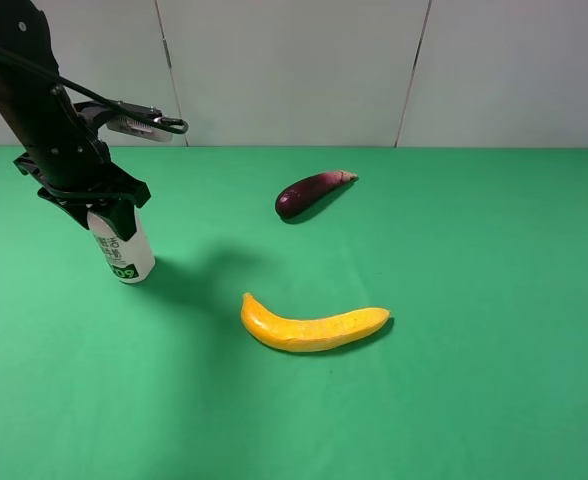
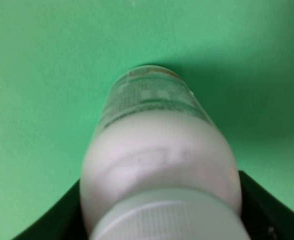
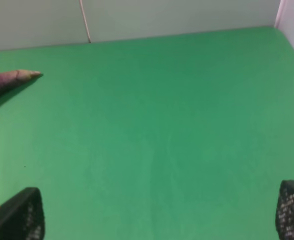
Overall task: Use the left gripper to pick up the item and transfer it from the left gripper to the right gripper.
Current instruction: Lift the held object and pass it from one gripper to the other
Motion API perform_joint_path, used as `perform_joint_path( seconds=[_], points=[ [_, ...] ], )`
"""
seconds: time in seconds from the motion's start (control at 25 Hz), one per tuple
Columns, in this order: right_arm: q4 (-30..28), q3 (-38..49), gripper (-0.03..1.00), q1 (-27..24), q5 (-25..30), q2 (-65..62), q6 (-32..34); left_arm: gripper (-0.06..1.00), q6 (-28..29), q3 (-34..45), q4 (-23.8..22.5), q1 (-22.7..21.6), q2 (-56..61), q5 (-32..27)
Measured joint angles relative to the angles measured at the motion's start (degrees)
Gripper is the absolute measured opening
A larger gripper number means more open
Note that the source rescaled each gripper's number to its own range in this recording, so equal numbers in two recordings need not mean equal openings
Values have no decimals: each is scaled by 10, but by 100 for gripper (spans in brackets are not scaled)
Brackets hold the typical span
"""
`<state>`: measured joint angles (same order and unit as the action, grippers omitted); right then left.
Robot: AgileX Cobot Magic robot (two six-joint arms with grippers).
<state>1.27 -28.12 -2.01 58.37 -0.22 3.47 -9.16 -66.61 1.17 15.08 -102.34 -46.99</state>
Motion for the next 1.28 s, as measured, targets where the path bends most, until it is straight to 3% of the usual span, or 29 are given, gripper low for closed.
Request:
perform_joint_path(
  seconds=[1.04, 1.28],
  points=[
    [0, 0, 100, 0, 0, 0, 0, 1, 25, -40, 1, 0, 138, -87],
    [0, 0, 100, 0, 0, 0, 0, 1, 23, -47, 60, 0, 147, -92]
  ],
)
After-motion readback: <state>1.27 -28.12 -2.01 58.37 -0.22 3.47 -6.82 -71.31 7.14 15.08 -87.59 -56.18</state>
